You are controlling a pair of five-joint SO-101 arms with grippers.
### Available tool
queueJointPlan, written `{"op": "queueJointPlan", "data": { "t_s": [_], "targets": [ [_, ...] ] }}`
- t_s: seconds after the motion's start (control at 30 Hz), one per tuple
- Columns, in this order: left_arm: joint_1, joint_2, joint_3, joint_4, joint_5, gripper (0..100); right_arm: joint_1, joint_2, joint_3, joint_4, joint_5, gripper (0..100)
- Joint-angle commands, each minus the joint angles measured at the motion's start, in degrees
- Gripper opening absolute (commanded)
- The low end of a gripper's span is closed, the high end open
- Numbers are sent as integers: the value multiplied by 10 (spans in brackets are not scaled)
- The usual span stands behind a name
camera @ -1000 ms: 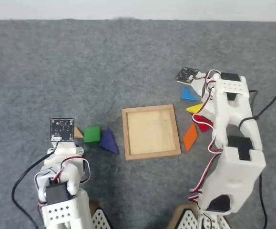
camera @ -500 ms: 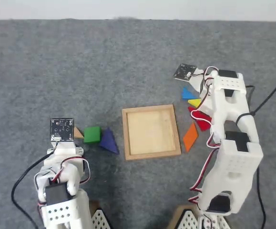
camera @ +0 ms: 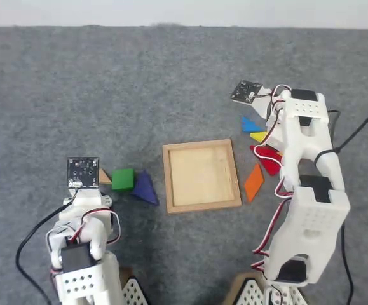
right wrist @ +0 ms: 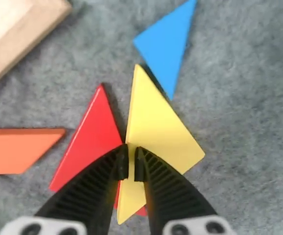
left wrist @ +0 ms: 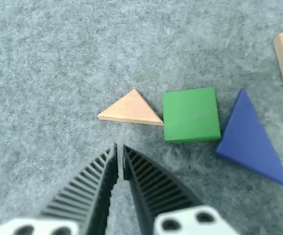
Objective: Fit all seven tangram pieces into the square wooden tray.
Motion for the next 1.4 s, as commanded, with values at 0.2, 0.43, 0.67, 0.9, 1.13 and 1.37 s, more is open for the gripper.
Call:
{"op": "queueJointPlan", "data": {
  "t_s": [0.2,0.43,0.67,0.9,1.13,1.37],
  "targets": [
    [-3,-7,-6,2,6,15,0,-108,-7,0,-49,198],
    [-3,-7,-6,2,6,15,28,-22,-109,-11,-89,340],
    [-3,-7,-6,2,6,15,30,158,-280,26,-96,340],
    [-3,-7,-6,2,6,15,35,235,-395,216,-40,339],
    [-3,-7,-6,2,6,15,51,187,-394,295,-39,339],
    [-3,-7,-6,2,6,15,51,54,-392,330,-88,339]
  ]
}}
